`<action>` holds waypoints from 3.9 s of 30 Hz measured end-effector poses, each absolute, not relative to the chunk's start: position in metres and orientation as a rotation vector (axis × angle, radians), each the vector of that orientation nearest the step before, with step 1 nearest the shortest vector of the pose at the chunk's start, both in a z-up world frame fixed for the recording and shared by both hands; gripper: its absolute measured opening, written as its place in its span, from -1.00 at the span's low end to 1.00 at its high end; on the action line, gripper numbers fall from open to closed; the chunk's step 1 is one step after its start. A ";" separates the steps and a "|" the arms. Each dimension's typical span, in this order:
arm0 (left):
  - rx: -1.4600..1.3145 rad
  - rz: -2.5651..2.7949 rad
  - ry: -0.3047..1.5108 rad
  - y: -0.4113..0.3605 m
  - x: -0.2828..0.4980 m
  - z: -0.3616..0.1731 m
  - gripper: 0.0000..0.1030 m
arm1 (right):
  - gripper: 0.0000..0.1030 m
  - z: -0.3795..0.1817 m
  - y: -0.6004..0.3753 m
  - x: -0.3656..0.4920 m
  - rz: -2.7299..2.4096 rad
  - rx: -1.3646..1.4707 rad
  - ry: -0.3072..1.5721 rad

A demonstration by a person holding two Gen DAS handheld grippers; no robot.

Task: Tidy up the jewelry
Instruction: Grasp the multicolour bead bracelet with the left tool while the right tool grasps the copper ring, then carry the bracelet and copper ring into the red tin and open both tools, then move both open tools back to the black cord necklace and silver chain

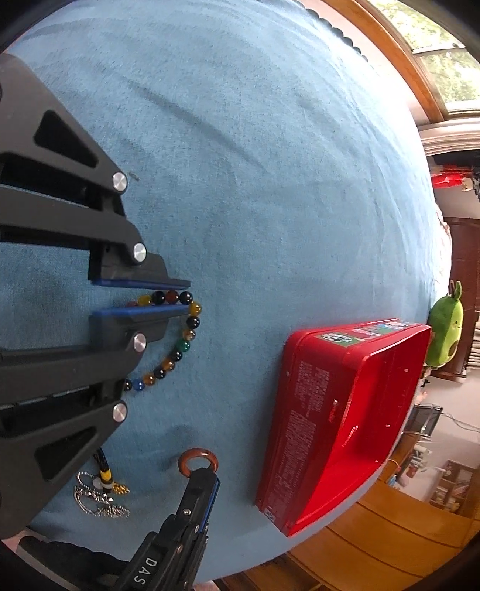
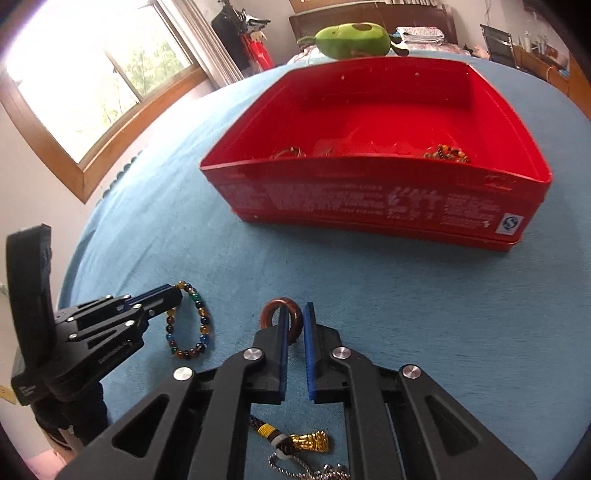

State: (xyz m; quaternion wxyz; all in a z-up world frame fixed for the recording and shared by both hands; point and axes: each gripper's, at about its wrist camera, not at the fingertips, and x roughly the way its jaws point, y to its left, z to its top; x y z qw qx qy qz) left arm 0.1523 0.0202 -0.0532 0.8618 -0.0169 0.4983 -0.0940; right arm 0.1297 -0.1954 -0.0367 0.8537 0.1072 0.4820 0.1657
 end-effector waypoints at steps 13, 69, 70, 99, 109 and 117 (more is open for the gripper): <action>-0.050 -0.241 0.939 0.017 0.135 -0.010 -0.88 | -0.86 -0.008 -0.231 0.117 0.352 0.267 0.936; -0.056 -0.326 0.806 -0.076 0.278 0.040 0.18 | -0.76 0.029 -0.284 0.242 0.160 0.305 0.887; -0.055 -0.323 0.795 -0.075 0.274 0.045 0.19 | -0.76 0.033 -0.285 0.239 0.163 0.309 0.877; 0.072 -0.408 0.800 -0.045 0.143 0.050 0.32 | -0.73 0.038 -0.278 0.124 0.259 0.313 0.841; 0.122 -0.438 0.958 -0.037 0.102 -0.024 0.32 | -0.73 -0.015 -0.277 0.070 0.251 0.342 0.990; 0.137 -0.445 0.991 -0.044 0.089 -0.043 0.32 | -0.73 -0.025 -0.275 0.043 0.253 0.337 1.031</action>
